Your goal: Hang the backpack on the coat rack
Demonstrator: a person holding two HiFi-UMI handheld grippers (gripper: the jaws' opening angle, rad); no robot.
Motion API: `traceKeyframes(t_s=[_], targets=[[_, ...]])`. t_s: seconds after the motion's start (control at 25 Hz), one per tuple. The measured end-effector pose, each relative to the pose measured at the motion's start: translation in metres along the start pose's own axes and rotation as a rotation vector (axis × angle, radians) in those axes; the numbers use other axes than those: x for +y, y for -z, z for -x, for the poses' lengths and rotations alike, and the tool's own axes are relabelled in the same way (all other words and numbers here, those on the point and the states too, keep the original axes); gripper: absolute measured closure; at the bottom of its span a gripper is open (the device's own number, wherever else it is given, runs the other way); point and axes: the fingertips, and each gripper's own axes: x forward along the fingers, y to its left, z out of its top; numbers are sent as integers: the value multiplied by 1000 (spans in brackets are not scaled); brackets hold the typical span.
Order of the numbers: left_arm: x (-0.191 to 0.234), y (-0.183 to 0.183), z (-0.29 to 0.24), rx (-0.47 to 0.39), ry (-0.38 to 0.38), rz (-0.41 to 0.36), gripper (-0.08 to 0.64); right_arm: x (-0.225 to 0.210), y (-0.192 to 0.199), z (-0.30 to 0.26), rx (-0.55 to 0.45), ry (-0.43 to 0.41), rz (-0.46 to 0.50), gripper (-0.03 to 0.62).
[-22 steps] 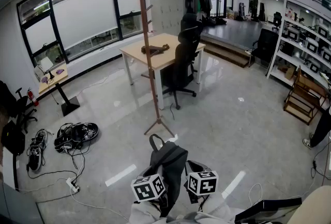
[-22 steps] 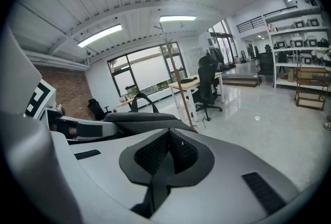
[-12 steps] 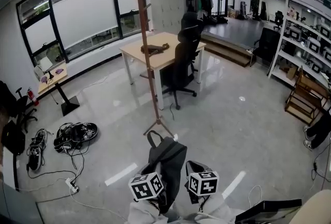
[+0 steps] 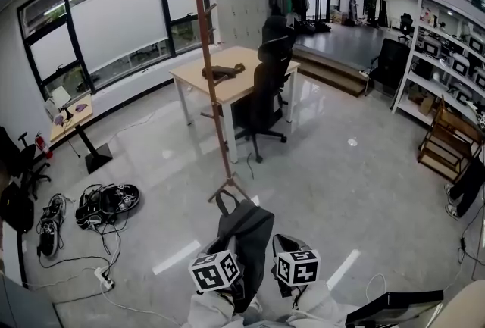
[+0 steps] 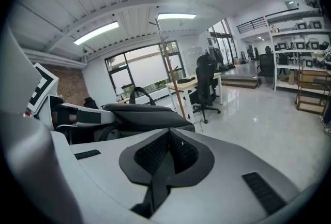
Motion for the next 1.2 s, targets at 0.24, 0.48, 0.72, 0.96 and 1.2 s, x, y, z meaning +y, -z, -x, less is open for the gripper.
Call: traceKeyframes(t_s=[0.24,0.48,0.72,0.96,1.2], targets=[[11,-18,-27,1,5,-2,465,0,-14,-33,8,-7,8,580],[24,-46,-60,14,5,-4,466,-4,-41,-74,3,0,2,580],[38,-75,-91,16,21,-12,466,2,-71,-120,-6,-4,8,580],[50,-95,-126,25,45,-28,466,1,-85,-160,-5,9,1,580],[57,-106,-151,38,59,-21,466,-9,-94,-178,-1,32,-7,580]])
